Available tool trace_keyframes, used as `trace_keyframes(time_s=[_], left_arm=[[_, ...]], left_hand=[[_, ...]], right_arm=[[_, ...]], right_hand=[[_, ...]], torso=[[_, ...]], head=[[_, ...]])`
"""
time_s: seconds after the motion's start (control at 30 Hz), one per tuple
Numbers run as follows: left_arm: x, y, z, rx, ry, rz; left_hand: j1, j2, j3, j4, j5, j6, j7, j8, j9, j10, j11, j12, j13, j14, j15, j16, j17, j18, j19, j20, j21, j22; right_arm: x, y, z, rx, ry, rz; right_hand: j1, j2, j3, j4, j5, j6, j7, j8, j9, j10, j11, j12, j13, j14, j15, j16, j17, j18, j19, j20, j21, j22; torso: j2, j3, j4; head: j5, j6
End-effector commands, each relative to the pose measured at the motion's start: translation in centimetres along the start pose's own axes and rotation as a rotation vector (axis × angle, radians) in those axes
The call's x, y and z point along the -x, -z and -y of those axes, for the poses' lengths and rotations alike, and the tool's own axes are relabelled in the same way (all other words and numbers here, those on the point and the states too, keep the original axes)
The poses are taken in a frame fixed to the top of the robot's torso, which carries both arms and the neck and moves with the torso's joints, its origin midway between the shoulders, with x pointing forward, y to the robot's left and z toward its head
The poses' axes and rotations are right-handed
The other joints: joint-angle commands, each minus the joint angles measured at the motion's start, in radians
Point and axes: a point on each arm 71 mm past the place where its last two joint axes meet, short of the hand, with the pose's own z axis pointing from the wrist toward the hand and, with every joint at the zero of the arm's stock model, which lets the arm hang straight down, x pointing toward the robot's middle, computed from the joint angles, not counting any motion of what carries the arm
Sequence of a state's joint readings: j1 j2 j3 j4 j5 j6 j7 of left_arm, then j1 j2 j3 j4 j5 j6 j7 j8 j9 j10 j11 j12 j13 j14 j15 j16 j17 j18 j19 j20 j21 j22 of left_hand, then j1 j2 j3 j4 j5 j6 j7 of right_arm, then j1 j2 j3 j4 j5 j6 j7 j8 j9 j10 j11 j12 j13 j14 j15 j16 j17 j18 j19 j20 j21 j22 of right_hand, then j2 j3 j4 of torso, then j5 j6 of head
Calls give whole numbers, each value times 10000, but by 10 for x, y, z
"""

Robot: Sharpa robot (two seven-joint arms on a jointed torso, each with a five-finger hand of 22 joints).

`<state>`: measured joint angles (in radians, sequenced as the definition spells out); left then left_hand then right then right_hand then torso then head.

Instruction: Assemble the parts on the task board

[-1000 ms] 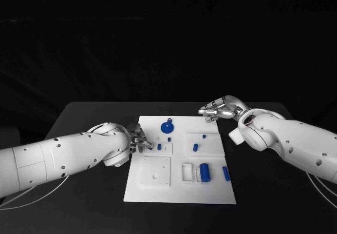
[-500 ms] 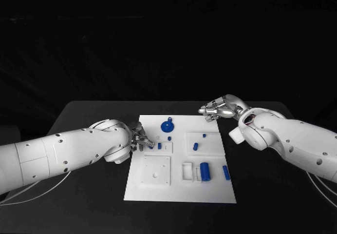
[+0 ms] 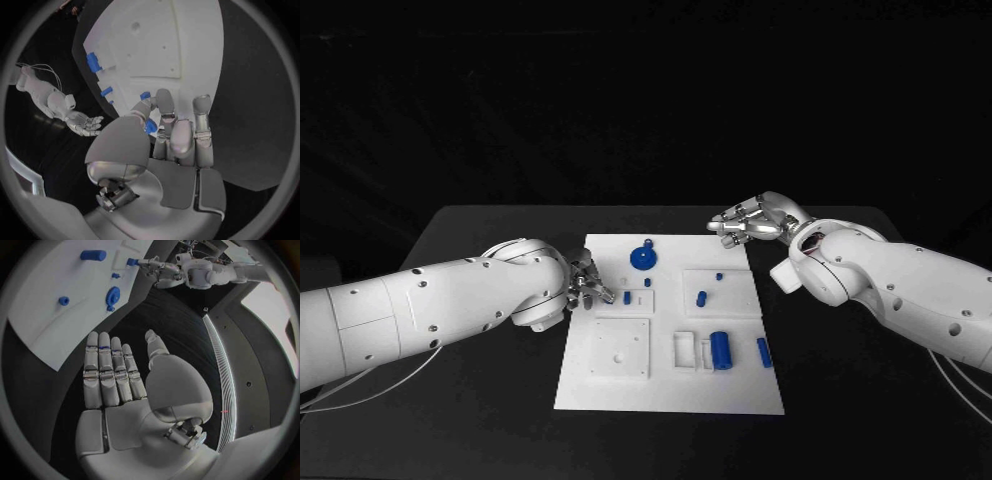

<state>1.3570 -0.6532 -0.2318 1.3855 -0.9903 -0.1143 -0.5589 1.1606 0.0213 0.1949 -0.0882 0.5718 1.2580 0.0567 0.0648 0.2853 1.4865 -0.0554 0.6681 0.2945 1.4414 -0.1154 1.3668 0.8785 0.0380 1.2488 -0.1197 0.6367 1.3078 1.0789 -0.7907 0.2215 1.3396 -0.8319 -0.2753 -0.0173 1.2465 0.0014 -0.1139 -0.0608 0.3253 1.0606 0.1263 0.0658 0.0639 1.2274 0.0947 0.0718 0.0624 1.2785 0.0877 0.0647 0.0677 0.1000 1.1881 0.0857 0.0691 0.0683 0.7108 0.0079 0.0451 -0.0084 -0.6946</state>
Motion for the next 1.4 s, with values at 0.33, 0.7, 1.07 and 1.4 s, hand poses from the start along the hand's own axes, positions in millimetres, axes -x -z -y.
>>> trace_keyframes(time_s=[0.33,0.7,1.07,1.4], left_arm=[[-11,-1,-6,346,-724,-432],[-11,-2,-5,377,-283,-460],[-12,-6,-4,568,162,-1257],[-10,-10,2,557,276,-1545]], left_hand=[[-80,193,457,-466,-25,2073,-883,19,-1,285,-240,69,32,27,22,82,49,97,-91,59,99,201],[-331,360,565,-638,-37,2072,-890,25,8,289,-232,67,34,27,17,85,52,115,-108,56,129,192],[-991,385,1982,-1170,-1464,2045,-906,26,33,286,-252,123,40,29,39,130,145,100,-146,72,156,199],[-1094,262,2314,-1008,-1425,2099,-896,31,134,288,-236,134,44,39,20,141,180,112,-156,59,155,194]], right_arm=[[-1,0,-1,125,-5,-80],[-2,0,0,131,-15,-91],[-3,-1,0,114,-24,-104],[-5,-1,1,94,-36,-124]], right_hand=[[27,-53,57,25,81,-20,71,-34,-14,-84,19,-49,-15,-73,-15,-16,-16,68,-72,5,15,-14],[27,-53,57,25,81,-20,71,-34,-14,-84,19,-49,-15,-73,-15,-16,-16,68,-72,5,15,-14],[46,-58,77,24,85,-27,73,-36,-16,-84,19,-48,-15,-80,-14,-18,-17,68,-76,6,15,-15],[51,-55,89,14,94,-25,73,-35,-15,-86,19,-48,-15,-80,-14,-17,-17,69,-77,5,16,-14]], torso=[[-6,-9,1],[5,-15,-6],[-3,-3,-2],[4,-4,-9]], head=[[40,21],[61,20],[74,-14],[78,-26]])
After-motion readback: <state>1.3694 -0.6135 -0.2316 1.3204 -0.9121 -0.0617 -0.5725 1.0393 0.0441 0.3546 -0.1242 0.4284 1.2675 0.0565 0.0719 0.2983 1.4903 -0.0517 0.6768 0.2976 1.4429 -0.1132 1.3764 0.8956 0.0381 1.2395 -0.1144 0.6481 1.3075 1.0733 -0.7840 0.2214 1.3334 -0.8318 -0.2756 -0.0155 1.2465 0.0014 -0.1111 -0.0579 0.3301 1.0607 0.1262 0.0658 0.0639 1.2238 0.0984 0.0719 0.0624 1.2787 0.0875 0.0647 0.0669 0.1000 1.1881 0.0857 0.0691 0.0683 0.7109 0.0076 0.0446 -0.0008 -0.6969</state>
